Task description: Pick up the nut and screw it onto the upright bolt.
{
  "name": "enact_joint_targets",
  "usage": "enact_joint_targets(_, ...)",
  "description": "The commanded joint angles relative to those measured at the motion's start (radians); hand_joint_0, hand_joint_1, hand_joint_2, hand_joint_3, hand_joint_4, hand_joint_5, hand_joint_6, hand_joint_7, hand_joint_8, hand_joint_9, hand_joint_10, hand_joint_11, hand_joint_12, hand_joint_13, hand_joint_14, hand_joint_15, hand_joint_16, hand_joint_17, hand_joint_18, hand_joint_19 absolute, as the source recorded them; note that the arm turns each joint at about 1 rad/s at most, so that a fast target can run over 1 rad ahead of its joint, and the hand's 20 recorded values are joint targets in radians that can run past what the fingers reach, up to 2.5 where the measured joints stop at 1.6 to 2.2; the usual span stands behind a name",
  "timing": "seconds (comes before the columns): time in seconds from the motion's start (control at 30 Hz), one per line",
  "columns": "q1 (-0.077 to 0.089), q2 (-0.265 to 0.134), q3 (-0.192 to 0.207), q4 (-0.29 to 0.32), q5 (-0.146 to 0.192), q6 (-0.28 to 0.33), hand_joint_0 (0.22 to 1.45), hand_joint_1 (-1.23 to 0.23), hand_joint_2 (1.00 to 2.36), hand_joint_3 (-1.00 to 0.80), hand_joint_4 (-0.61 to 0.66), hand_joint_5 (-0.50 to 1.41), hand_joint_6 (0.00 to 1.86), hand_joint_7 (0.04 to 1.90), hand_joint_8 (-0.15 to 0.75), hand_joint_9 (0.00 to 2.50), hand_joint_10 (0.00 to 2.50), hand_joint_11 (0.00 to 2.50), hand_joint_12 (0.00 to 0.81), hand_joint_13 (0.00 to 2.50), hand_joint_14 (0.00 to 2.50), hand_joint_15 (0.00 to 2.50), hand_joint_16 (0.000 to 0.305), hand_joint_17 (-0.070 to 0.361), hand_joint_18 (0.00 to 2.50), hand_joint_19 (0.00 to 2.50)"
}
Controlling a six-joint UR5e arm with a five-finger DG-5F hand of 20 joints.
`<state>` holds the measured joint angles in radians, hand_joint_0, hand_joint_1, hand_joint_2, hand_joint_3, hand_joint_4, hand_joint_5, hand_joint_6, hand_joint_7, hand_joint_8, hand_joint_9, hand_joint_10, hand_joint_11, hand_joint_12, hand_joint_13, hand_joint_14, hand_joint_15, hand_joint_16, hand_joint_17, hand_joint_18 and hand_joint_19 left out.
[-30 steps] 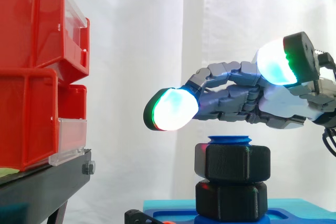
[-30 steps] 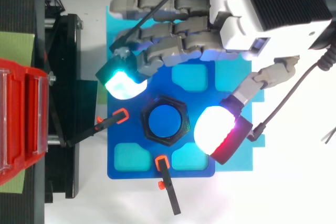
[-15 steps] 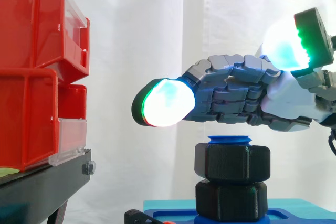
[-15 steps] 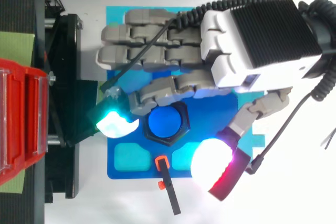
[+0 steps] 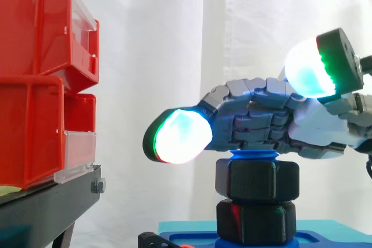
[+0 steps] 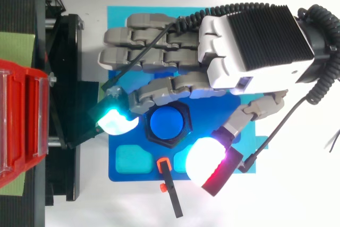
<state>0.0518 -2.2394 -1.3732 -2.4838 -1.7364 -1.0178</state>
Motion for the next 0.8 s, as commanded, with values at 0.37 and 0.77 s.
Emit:
enact_joint_targets(0.37, -0.001, 0.0, -0.038, 0.082, 0.0, 0.004, 0.4, -0.07, 1.0, -0.5, 0.14, -0.16, 0.5, 0.7, 0.205, 0.0, 0.0, 0.0, 0.364, 0.0, 0.0, 0.0, 0.062, 0.139, 0.0, 0.0)
enact_joint_targets(0.77, -0.006, 0.0, -0.038, 0.083, -0.005, 0.001, 0.42, -0.15, 1.0, -0.5, 0.23, -0.1, 0.5, 0.85, 0.25, 0.19, 0.0, 0.0, 0.359, 0.0, 0.0, 0.0, 0.056, 0.126, 0.0, 0.0)
